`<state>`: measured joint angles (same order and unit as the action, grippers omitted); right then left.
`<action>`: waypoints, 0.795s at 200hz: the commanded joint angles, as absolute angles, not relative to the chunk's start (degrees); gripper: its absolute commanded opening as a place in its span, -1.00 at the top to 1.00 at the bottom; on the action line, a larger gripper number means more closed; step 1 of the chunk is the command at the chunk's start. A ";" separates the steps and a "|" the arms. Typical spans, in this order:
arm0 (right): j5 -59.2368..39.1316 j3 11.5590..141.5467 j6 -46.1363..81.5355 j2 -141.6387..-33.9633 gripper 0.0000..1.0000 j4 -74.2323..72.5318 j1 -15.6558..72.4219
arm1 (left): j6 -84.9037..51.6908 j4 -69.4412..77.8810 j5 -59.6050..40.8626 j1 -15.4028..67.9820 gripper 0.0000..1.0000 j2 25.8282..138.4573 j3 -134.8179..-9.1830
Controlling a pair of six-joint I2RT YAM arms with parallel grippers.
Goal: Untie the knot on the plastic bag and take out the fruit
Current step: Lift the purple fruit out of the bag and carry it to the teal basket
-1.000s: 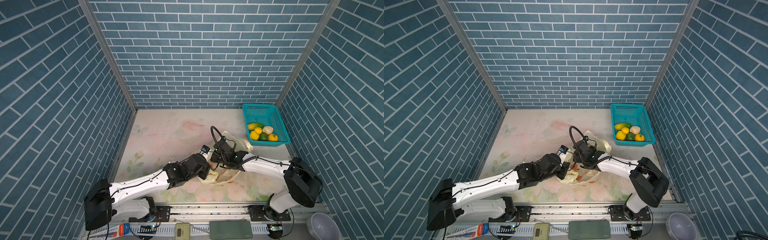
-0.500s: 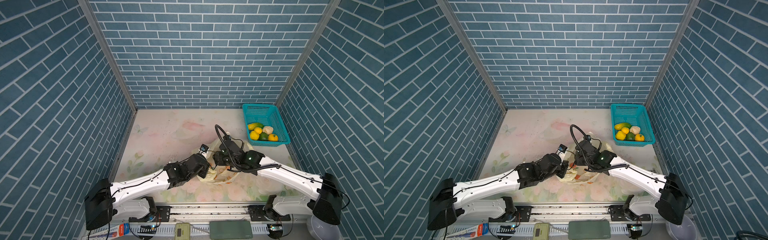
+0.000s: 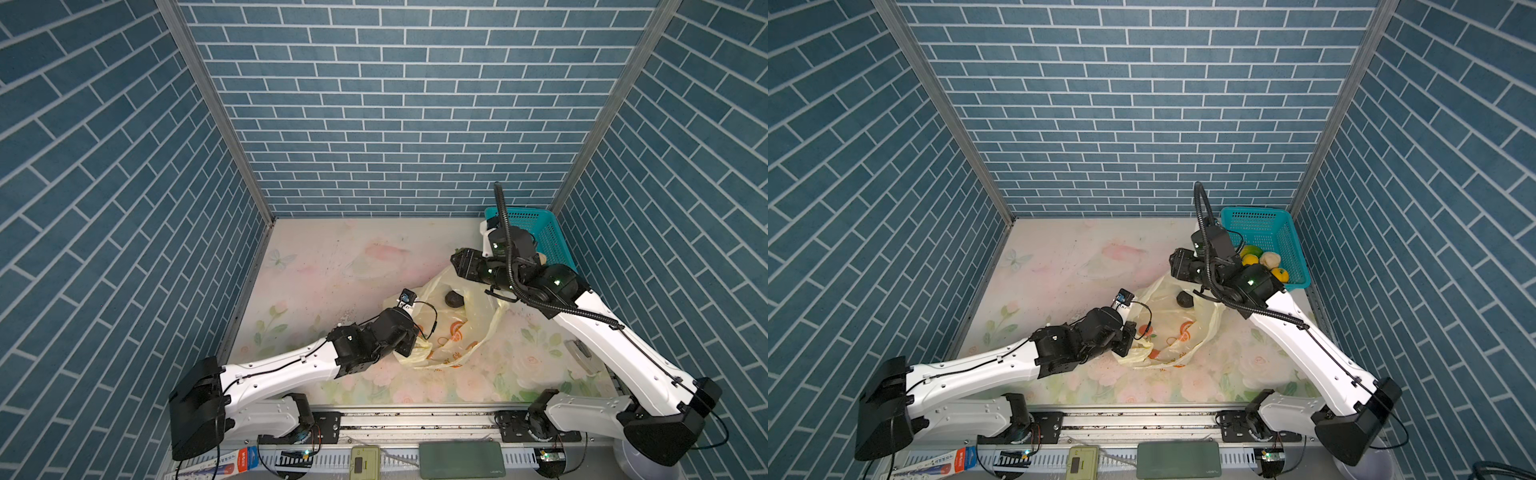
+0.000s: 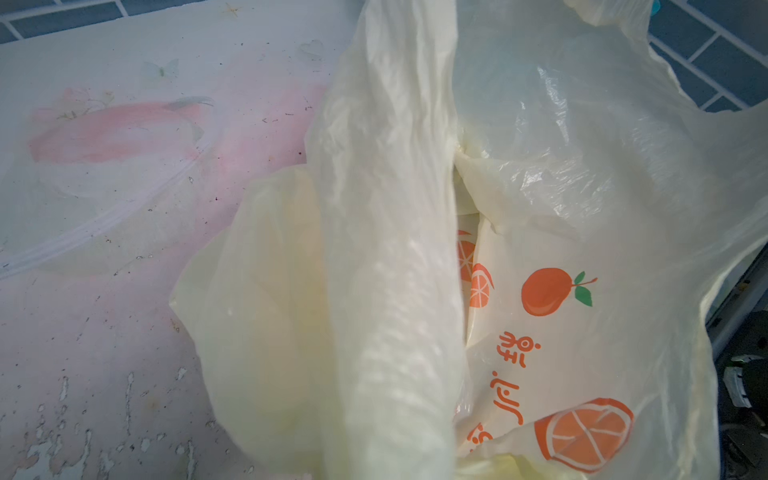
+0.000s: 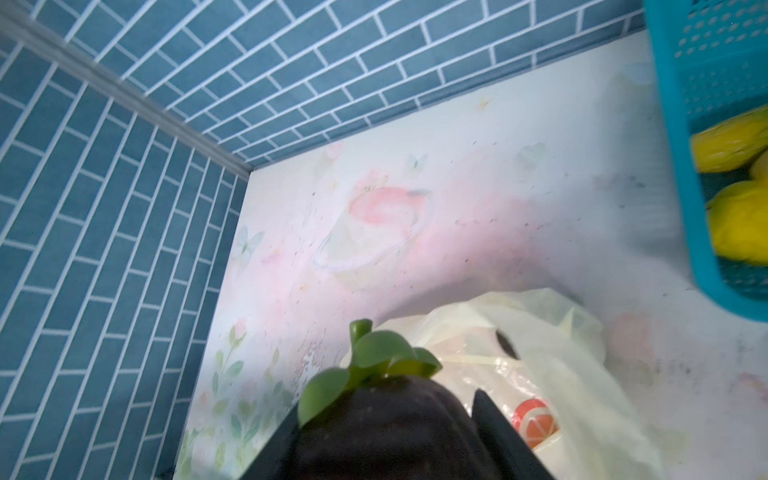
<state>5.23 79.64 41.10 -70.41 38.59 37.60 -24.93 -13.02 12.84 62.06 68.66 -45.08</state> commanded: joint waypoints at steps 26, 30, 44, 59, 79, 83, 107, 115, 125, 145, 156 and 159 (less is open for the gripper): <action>-2.48 81.32 34.98 -73.90 -0.02 32.74 21.63 | -25.39 -14.07 13.31 61.81 1.00 67.80 -45.79; -3.40 81.06 34.90 -74.56 -0.02 31.85 20.13 | -25.33 -14.06 13.32 61.79 1.00 67.85 -45.86; -4.66 80.57 34.25 -77.62 -0.02 29.11 15.43 | -25.23 -14.02 13.17 61.81 1.00 67.88 -45.97; -8.18 80.72 33.78 -81.72 -0.01 25.84 11.11 | -25.17 -13.91 12.98 61.81 1.00 67.94 -46.09; -9.16 82.08 32.32 -88.13 -0.02 22.28 6.62 | -25.15 -13.80 12.86 61.83 1.00 67.95 -46.21; -9.30 82.61 32.03 -89.51 -0.02 21.82 5.87 | -25.30 -13.80 12.80 61.79 1.00 67.90 -46.15; -9.77 86.89 29.71 -98.21 -0.02 19.73 2.58 | -25.49 -13.92 12.67 61.79 1.00 67.53 -45.89; -9.97 88.64 29.28 -101.12 -0.02 19.30 1.82 | -25.58 -13.90 12.74 61.79 1.00 67.27 -45.71; -10.06 90.83 29.03 -104.61 -0.02 18.71 1.01 | -25.61 -14.04 12.90 61.79 1.00 67.05 -45.50; -9.90 96.27 28.36 -111.67 -0.01 18.99 -0.15 | -25.66 -14.30 12.94 61.79 1.00 66.77 -45.44; -9.53 99.41 28.19 -115.42 -0.02 19.76 -0.60 | -25.62 -14.41 12.89 61.84 1.00 66.78 -45.46; -9.56 100.34 28.21 -116.40 -0.02 20.04 -0.80 | -25.61 -14.38 12.97 61.79 1.00 66.75 -45.52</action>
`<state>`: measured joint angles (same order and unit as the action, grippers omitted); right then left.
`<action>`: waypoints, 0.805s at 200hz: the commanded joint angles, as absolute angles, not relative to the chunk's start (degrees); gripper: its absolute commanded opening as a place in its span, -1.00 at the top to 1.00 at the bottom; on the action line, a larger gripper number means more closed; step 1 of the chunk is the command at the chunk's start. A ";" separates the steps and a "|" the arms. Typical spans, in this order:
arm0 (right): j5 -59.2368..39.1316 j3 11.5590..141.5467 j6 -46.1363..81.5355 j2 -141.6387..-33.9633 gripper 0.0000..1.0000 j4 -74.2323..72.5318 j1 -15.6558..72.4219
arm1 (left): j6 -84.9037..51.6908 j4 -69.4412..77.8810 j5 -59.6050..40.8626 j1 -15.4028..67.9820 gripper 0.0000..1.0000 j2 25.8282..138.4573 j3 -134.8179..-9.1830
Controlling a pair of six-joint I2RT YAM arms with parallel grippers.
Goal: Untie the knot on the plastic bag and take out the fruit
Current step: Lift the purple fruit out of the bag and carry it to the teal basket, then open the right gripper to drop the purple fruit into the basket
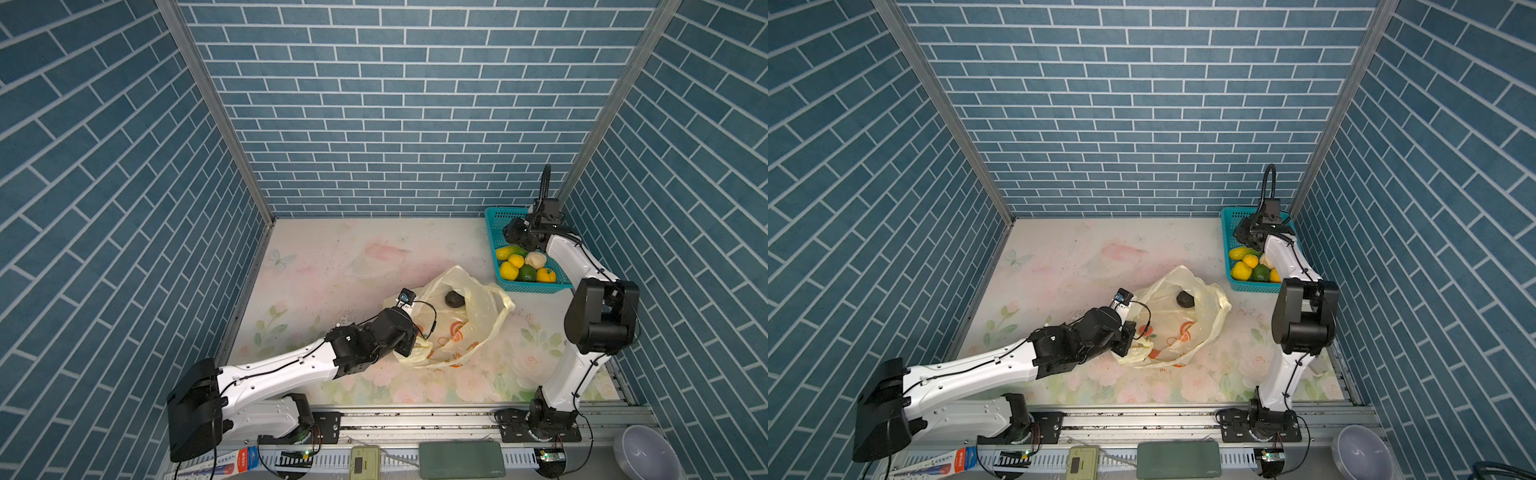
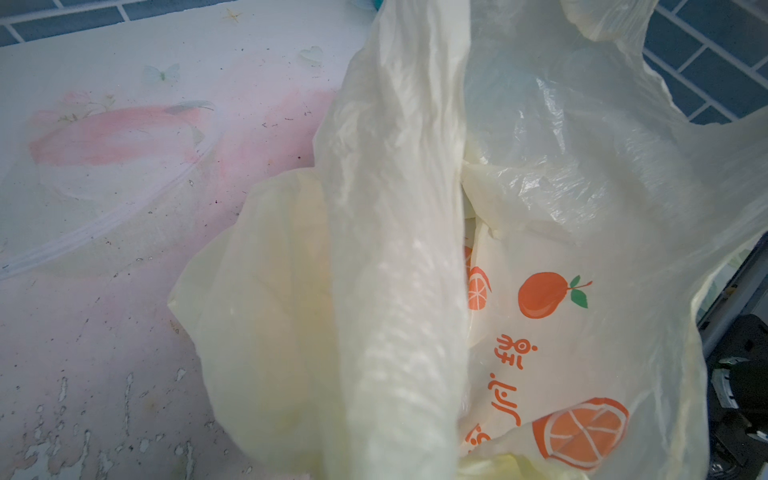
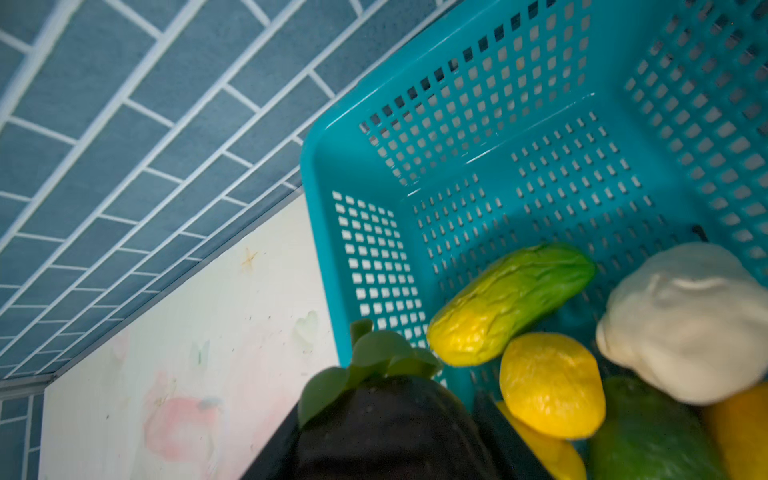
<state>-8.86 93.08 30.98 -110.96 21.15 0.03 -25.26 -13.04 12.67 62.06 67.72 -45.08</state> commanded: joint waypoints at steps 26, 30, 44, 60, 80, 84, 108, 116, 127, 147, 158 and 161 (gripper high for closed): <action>-10.28 108.00 28.90 -124.05 -0.08 22.87 -1.61 | -25.65 -14.30 12.63 61.79 1.00 66.82 -45.53; -10.22 108.85 29.00 -124.96 -0.10 23.12 -1.67 | -25.66 -14.28 12.55 61.79 1.00 66.80 -45.53; -9.86 111.62 29.23 -128.28 -0.20 24.24 -1.72 | -25.66 -14.41 12.42 61.83 1.00 66.85 -45.69; -8.96 113.84 29.48 -130.12 -0.30 25.58 -1.72 | -25.59 -14.50 12.46 61.82 1.00 66.77 -45.87; -7.47 113.63 29.97 -130.17 -0.45 25.67 -1.67 | -25.58 -14.42 12.57 61.79 1.00 66.69 -45.99; -7.32 113.50 30.05 -130.09 -0.47 25.66 -1.67 | -25.57 -14.41 12.49 61.79 1.00 66.70 -45.97; -6.77 112.52 30.06 -129.25 -0.55 25.93 -1.67 | -25.56 -14.06 12.38 61.79 1.00 66.80 -45.99; -6.77 111.81 30.06 -128.64 -0.56 25.83 -1.67 | -25.57 -13.98 12.31 61.79 1.00 66.88 -45.99; -6.68 110.42 30.08 -127.33 -0.56 25.37 -1.59 | -25.54 -13.85 12.28 61.79 1.00 66.81 -45.97; -7.00 106.97 29.99 -123.52 -0.57 23.91 -1.42 | -25.40 -13.72 12.22 61.79 1.00 66.72 -45.97; -7.08 105.49 29.73 -121.66 -0.57 23.87 -1.28 | -25.35 -13.69 12.28 61.84 1.00 66.71 -46.11; -7.16 105.01 29.71 -121.24 -0.57 23.86 -1.28 | -25.39 -13.59 12.25 61.86 1.00 66.66 -46.06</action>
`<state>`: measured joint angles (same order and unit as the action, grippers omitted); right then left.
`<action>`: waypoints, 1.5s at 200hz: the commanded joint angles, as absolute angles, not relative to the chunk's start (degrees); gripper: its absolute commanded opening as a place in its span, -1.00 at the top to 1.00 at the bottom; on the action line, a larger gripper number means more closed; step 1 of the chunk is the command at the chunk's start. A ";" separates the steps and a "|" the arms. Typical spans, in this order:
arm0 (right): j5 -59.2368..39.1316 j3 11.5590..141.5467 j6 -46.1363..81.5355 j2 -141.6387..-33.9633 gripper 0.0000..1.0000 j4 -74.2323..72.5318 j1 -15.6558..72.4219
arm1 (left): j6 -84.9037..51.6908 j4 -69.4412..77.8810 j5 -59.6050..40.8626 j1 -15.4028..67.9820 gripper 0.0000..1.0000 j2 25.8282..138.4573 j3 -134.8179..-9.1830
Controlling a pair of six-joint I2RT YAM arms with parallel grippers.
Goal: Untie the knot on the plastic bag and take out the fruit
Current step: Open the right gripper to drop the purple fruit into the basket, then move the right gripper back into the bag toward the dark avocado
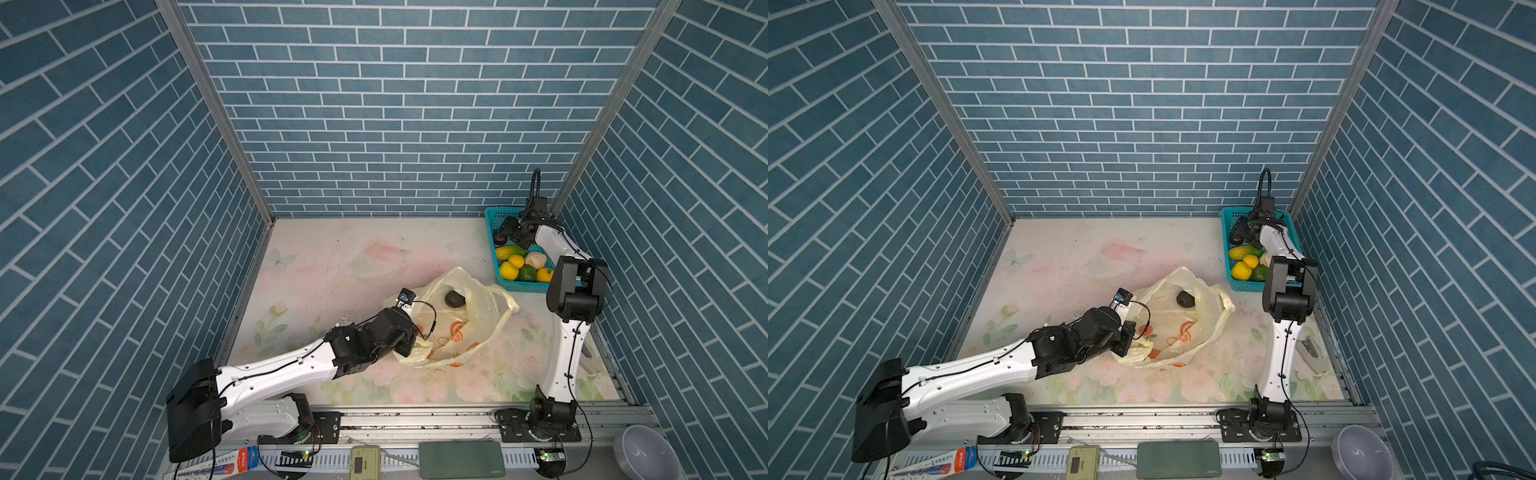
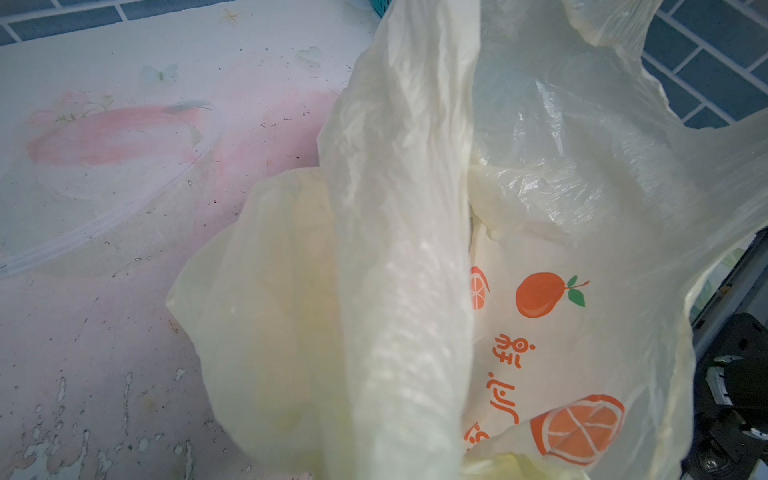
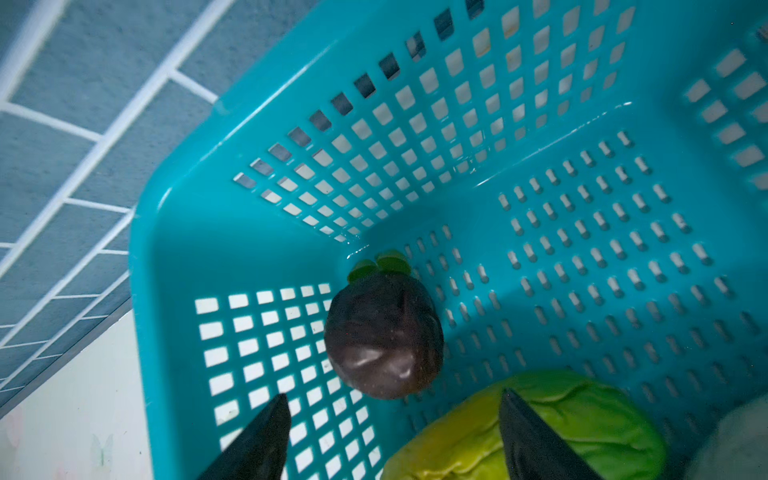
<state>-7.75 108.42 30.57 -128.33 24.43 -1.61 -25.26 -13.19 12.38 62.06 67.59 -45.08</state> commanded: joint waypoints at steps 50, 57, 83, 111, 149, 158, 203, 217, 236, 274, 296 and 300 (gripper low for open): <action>-8.28 96.73 29.63 -106.89 -0.64 28.32 0.57 | -24.95 -12.93 12.52 61.79 1.00 66.60 -46.66; -8.46 95.47 29.50 -104.28 -0.66 29.72 1.32 | -24.84 -12.79 12.45 61.79 1.00 66.56 -46.83; -8.74 91.96 28.49 -93.55 -0.68 36.69 5.72 | -24.39 -12.74 12.35 61.79 1.00 66.60 -47.37; -8.68 88.14 30.23 -82.79 -0.68 43.38 12.85 | -24.30 -12.92 12.38 61.79 1.00 66.50 -47.56; -6.84 83.93 34.25 -73.27 -0.67 49.12 24.27 | -24.19 -13.11 12.31 61.79 1.00 66.59 -47.72; -6.46 83.19 35.64 -71.97 -0.67 49.67 26.70 | -24.03 -13.01 12.22 61.79 1.00 66.73 -47.72; -3.27 79.13 40.17 -67.97 -0.64 51.41 37.56 | -23.55 -13.10 12.22 61.79 1.00 66.89 -48.65; -3.05 76.42 41.03 -67.57 -0.63 50.92 39.88 | -23.48 -12.94 12.15 61.79 1.00 66.97 -48.86; -2.52 72.12 42.41 -66.85 -0.60 49.10 42.25 | -23.39 -12.84 12.13 61.79 1.00 66.97 -49.04; 2.53 61.54 43.55 -65.50 -0.50 42.96 47.82 | -23.30 -12.28 11.87 61.83 1.00 66.84 -49.35; 5.85 55.34 43.59 -65.23 -0.47 37.65 51.47 | -23.24 -12.14 11.52 61.79 1.00 67.35 -49.91; 6.54 54.37 43.68 -65.26 -0.46 36.76 52.15 | -23.27 -12.14 11.52 61.79 1.00 67.40 -49.99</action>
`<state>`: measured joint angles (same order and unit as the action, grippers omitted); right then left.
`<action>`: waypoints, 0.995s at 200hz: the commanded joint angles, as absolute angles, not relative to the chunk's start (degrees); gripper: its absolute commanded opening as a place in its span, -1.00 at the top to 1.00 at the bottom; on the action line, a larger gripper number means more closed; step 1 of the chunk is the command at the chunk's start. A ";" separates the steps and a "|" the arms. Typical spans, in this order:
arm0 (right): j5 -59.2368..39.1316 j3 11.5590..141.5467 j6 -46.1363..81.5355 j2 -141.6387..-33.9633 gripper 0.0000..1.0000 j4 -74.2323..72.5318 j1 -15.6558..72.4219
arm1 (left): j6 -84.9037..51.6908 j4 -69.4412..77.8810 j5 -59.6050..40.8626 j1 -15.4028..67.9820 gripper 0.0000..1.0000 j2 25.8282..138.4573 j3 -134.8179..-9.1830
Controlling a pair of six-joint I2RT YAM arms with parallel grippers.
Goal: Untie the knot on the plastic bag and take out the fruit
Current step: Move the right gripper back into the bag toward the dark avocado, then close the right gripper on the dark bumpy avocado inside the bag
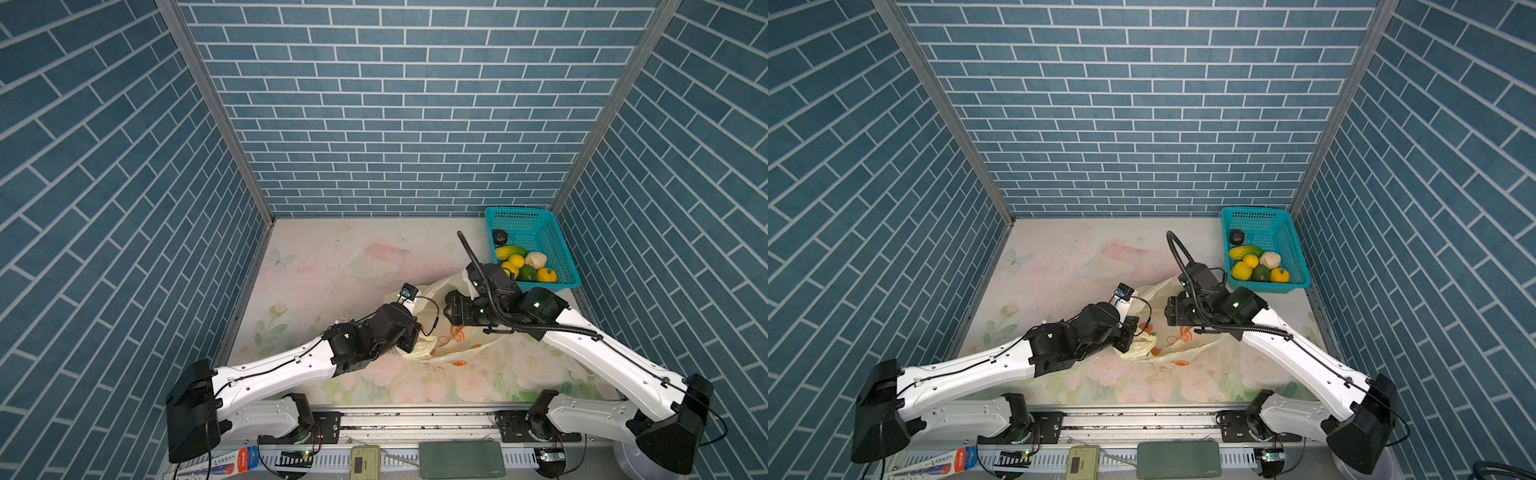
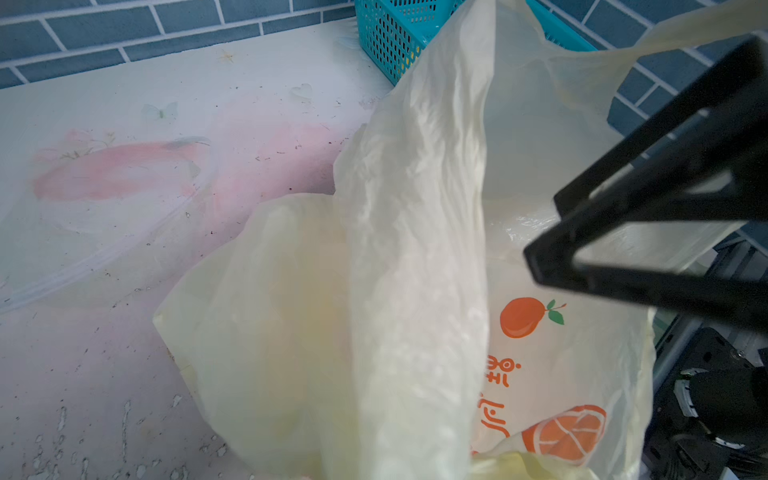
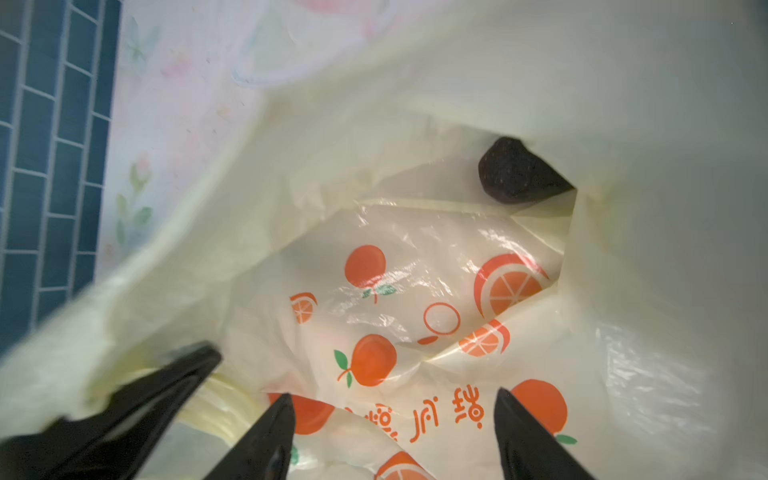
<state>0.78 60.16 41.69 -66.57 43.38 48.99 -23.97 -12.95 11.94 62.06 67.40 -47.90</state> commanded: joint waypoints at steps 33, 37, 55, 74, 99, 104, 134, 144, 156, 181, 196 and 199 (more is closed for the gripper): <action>8.17 47.89 45.42 -67.25 -0.44 29.77 53.92 | -23.29 -11.88 11.51 61.80 1.00 67.29 -50.20; 8.37 47.63 45.44 -67.67 -0.43 29.06 53.96 | -23.31 -11.78 11.40 61.79 1.00 67.20 -50.11; 8.65 47.24 45.28 -71.13 -0.44 25.79 53.72 | -23.53 -11.18 11.14 61.83 1.00 66.75 -49.34; 8.62 47.55 45.35 -76.27 -0.43 20.59 53.02 | -23.62 -10.39 11.05 61.79 1.00 65.79 -48.14; 7.92 48.15 47.18 -83.10 -0.41 12.78 50.76 | -23.58 -9.41 10.79 62.03 1.00 64.53 -46.44; 8.67 48.44 47.40 -84.18 -0.40 11.95 50.37 | -23.56 -9.49 10.74 62.12 1.00 64.35 -46.24; 15.54 49.66 48.85 -87.10 -0.38 9.56 47.29 | -23.48 -10.19 10.92 63.06 1.00 63.59 -45.11; 18.36 49.75 49.25 -86.86 -0.38 9.88 46.43 | -23.33 -10.73 11.05 63.32 1.00 63.33 -44.92; 21.00 49.75 49.60 -86.53 -0.39 10.70 45.26 | -23.13 -11.00 11.24 63.92 1.00 63.21 -44.65; 25.36 49.15 50.75 -85.57 -0.39 12.66 42.90 | -22.26 -11.44 11.25 64.99 1.00 63.52 -44.47; 26.95 47.81 51.55 -85.02 -0.39 11.95 41.57 | -21.54 -11.34 11.52 66.00 1.00 64.17 -44.77; 27.24 47.63 51.85 -85.03 -0.39 11.91 41.31 | -21.41 -11.29 11.58 66.19 1.00 64.28 -44.81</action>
